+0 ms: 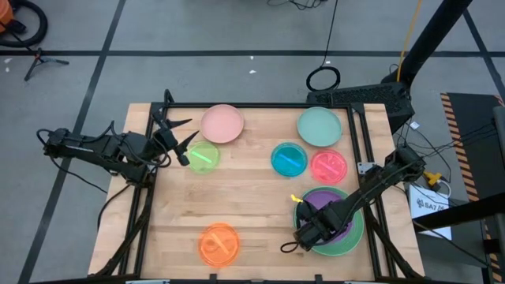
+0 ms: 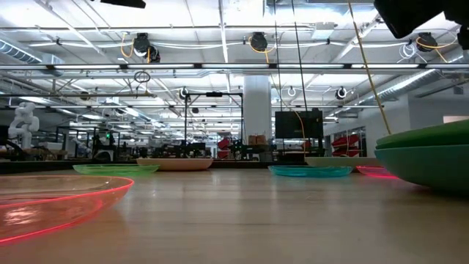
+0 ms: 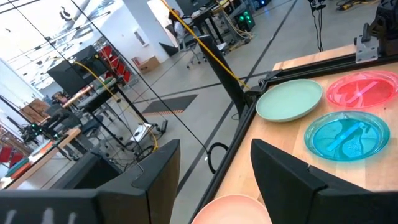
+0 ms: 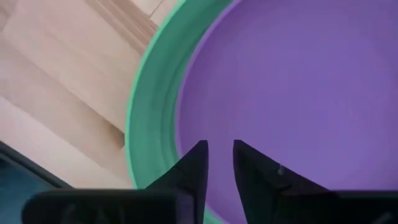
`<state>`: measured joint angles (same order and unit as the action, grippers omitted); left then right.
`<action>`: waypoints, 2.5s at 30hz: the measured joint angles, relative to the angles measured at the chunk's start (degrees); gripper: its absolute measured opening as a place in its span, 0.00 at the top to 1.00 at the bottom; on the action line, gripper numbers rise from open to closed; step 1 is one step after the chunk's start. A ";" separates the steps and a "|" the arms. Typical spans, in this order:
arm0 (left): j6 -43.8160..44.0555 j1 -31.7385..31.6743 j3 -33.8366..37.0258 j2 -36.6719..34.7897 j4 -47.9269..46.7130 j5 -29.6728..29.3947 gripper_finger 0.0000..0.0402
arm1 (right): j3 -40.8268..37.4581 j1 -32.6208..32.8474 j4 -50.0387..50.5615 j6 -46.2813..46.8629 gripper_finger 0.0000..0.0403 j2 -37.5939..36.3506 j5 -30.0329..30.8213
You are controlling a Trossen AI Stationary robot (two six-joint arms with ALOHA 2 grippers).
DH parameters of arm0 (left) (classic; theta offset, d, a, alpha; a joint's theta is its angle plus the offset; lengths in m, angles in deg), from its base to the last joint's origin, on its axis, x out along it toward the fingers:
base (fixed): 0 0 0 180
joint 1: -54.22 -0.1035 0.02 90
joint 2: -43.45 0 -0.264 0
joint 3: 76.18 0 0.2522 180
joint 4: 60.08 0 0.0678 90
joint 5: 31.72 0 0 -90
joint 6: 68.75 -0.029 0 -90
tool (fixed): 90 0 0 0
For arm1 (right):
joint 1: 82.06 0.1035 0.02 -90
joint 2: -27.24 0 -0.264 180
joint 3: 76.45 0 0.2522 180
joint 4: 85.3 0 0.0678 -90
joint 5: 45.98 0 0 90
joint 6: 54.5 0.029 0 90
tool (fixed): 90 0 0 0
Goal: Stack plastic plates
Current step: Stack the light blue plate on top of the purple plate
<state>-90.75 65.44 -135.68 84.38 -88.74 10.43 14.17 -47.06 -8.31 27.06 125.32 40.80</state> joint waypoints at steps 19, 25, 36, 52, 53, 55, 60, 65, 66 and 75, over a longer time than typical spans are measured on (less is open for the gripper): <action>-0.35 0.00 0.00 0.00 0.00 -0.01 0.50 | 3.06 -4.70 0.43 -4.97 0.91 -0.02 -2.58; -0.35 -0.01 0.00 0.00 0.00 -0.01 0.50 | 3.08 -6.47 0.02 -7.48 0.92 -0.02 -2.77; -0.32 -0.02 0.00 0.00 0.00 0.00 0.50 | 3.60 -8.77 -2.28 -10.99 0.92 -0.02 -2.80; -0.28 -0.01 0.00 0.02 -0.04 0.00 0.50 | 7.19 -11.86 -3.02 -17.09 0.92 -0.07 8.42; -0.28 -0.01 0.00 0.02 -0.04 -0.01 0.50 | 7.19 -12.25 -3.05 -17.67 0.92 -0.07 9.06; -0.28 -0.02 0.00 0.02 -0.04 0.00 0.50 | 7.19 -13.26 -3.17 -19.14 0.92 -0.07 9.95; -0.28 -0.01 0.00 0.02 -0.03 -0.01 0.50 | 7.19 -16.79 -3.12 -24.18 0.92 -0.07 12.28; -0.28 -0.02 0.00 0.02 -0.03 -0.02 0.50 | 7.19 -23.02 -2.92 -28.63 0.92 -0.07 14.05; -0.28 0.00 0.00 0.02 -0.03 -0.01 0.50 | 7.19 -24.48 -2.78 -29.53 0.92 -0.07 14.06; -0.28 -0.02 0.00 0.02 -0.07 0.00 0.50 | 7.19 -38.63 2.46 -37.72 0.92 -0.07 17.04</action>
<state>-91.03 65.42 -135.68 84.40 -88.81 10.43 21.36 -85.69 -5.85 -10.67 125.25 57.84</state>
